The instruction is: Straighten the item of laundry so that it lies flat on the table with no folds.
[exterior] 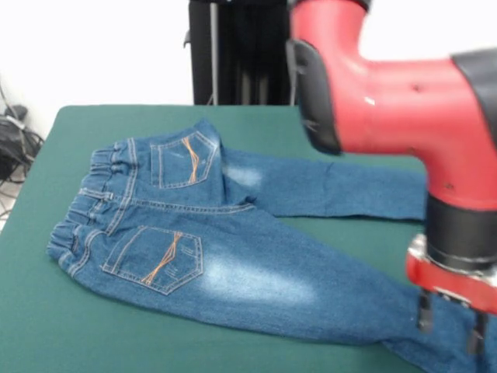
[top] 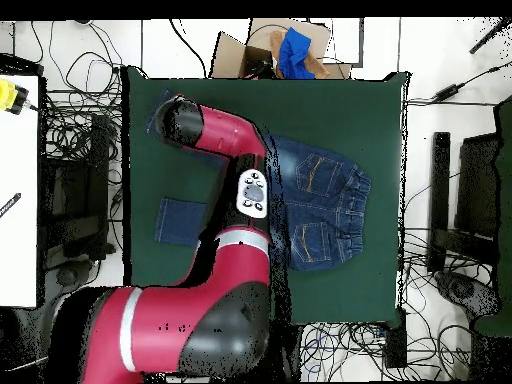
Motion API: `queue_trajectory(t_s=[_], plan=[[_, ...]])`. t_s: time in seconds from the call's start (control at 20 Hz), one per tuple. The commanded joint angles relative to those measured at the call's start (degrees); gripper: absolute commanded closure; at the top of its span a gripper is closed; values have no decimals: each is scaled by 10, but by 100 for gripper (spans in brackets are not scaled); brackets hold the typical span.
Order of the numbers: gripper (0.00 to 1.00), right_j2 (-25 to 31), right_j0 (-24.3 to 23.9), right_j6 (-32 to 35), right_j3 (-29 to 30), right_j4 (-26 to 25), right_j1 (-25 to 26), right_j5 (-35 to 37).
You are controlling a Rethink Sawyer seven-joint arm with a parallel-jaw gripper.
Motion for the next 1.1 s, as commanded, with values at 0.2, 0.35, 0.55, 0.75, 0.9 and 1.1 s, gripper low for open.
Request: queue_trajectory(t_s=[0.2,0.35,0.55,0.75,0.9,1.1], plan=[[0,99,-86,-84,190,-51,-109,77],[0,116,-102,-86,201,-68,-111,68],[0,141,-127,-93,223,-88,-114,49],[0,151,-145,-100,228,-121,-110,44],[0,151,-156,-110,232,-154,-106,47],[0,152,-172,-124,255,-199,-120,55]])
